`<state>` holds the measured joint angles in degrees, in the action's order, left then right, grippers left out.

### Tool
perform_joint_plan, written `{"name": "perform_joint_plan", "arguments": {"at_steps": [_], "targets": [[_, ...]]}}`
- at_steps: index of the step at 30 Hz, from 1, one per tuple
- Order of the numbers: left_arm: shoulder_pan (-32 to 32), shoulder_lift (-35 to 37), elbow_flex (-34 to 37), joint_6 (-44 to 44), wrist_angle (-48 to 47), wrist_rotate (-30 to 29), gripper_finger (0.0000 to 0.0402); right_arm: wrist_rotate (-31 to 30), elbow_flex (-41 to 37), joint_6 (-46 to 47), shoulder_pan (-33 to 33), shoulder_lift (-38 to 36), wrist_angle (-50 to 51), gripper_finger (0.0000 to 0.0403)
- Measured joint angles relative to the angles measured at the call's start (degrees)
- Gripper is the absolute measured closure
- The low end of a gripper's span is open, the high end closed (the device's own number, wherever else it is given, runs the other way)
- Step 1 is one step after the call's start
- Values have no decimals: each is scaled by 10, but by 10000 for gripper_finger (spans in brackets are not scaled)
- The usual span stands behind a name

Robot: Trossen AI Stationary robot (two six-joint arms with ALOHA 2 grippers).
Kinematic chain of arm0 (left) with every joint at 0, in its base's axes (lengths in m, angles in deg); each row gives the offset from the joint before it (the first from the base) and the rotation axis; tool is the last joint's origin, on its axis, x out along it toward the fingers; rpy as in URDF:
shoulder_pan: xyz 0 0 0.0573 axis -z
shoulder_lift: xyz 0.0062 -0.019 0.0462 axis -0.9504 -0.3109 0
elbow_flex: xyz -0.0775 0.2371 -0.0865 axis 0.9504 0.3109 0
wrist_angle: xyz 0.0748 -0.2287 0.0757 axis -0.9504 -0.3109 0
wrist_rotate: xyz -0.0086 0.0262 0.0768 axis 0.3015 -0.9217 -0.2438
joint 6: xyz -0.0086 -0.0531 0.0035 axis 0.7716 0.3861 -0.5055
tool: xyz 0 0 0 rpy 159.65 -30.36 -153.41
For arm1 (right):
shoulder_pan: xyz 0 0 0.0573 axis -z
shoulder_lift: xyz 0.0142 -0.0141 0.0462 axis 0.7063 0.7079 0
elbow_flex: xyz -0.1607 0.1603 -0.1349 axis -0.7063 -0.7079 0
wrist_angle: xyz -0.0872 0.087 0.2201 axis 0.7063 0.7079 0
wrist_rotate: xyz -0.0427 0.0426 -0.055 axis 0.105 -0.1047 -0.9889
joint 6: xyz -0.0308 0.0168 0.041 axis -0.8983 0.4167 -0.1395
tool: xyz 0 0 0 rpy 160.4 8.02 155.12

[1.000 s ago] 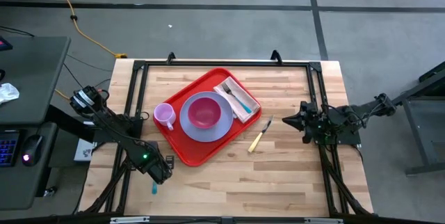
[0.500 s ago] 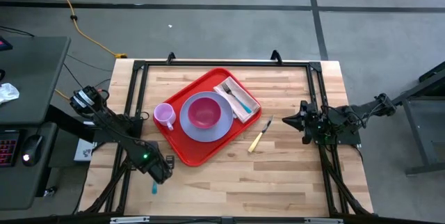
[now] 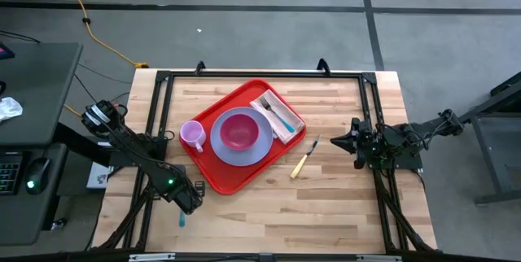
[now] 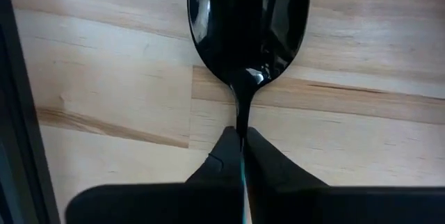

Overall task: Set up tray
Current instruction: Put the blue spoon on top of the brown table napkin to the left of the blue fork on the red serving tray

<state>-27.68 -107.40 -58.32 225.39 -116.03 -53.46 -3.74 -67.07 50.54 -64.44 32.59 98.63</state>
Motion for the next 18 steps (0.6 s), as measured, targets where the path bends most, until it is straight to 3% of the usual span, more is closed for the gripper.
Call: {"name": "perform_joint_plan", "arguments": {"at_steps": [3, 18], "targets": [[0, 0, -10, 0, -9, -8, 390, 0, 0, 0, 0, 0, 0, 403], [0, -2, -80, 20, -20, -45, 391, 0, 0, 0, 0, 0, 0, 402]]}}
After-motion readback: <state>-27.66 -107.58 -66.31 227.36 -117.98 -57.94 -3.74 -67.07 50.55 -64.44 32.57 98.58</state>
